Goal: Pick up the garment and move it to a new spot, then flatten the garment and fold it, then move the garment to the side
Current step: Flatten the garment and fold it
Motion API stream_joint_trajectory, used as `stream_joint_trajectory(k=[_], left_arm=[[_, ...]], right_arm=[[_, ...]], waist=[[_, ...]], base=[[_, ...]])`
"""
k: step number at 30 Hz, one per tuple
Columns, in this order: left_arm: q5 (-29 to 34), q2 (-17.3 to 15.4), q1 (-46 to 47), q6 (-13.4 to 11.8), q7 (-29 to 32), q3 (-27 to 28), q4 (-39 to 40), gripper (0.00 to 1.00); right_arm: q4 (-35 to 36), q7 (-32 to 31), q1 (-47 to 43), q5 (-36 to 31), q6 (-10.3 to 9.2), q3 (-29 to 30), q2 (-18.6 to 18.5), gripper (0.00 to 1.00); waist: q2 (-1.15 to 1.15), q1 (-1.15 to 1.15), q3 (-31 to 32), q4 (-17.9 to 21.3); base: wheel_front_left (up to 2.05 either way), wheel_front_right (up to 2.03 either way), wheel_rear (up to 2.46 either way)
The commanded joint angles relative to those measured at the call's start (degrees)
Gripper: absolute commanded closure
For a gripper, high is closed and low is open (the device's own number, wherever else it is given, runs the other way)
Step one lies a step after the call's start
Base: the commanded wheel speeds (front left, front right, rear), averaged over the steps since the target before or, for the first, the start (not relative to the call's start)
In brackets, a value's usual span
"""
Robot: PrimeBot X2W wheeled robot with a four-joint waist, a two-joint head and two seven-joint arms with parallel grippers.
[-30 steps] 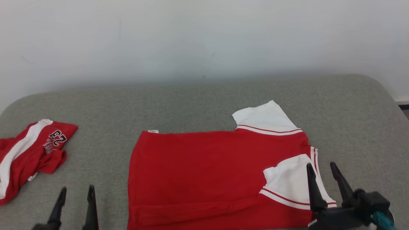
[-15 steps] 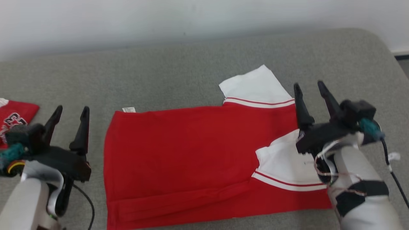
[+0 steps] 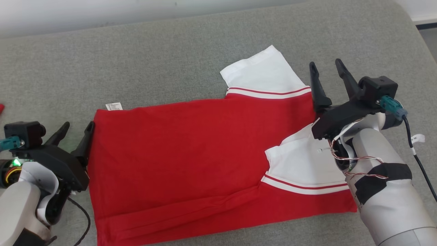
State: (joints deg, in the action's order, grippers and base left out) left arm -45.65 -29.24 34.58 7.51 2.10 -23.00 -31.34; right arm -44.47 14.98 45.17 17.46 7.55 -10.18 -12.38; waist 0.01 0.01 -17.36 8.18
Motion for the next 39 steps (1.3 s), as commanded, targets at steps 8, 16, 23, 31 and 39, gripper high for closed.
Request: stream_joint_trajectory(k=[8,16,23,31,39], left_arm=[[-2.5,-1.0,5.0,-0.1,-0.2,-4.4,-4.1,0.00],[-4.7,-1.1,7.8,-0.1,1.1,-8.8,-8.1,0.00],[-8.2,-1.5,8.2,-0.1,-0.1,-10.6,-7.8,0.00],[-9.6,-3.0,9.1,-0.1,-4.2,-11.2,-4.9,0.00],[-11.1,-3.1,8.8,-0.1,-3.1,-13.1,-1.1,0.00]], right_arm=[[0.0,0.2,2.2,-0.1,-0.14,-1.1,1.1,0.00],[-0.5,0.2,3.6,-0.4,-0.14,-1.7,1.5,0.00],[-0.7,0.2,3.7,-0.6,-0.14,-1.8,0.8,0.00],[-0.5,0.2,2.4,-1.1,-0.14,-1.1,0.2,0.00],[-0.5,0.2,1.9,-1.2,-0.14,-1.0,0.7,0.00]], waist=[[-0.01,-0.01,-1.8,1.3],[-0.01,-0.01,-2.5,2.3],[-0.01,-0.01,-2.4,2.1],[-0.01,-0.01,-1.7,0.5],[-0.01,-0.01,-1.5,0.1]], base=[[0.00,0.00,0.00],[0.00,0.00,0.00],[0.00,0.00,0.00],[0.00,0.00,0.00],[0.00,0.00,0.00]])
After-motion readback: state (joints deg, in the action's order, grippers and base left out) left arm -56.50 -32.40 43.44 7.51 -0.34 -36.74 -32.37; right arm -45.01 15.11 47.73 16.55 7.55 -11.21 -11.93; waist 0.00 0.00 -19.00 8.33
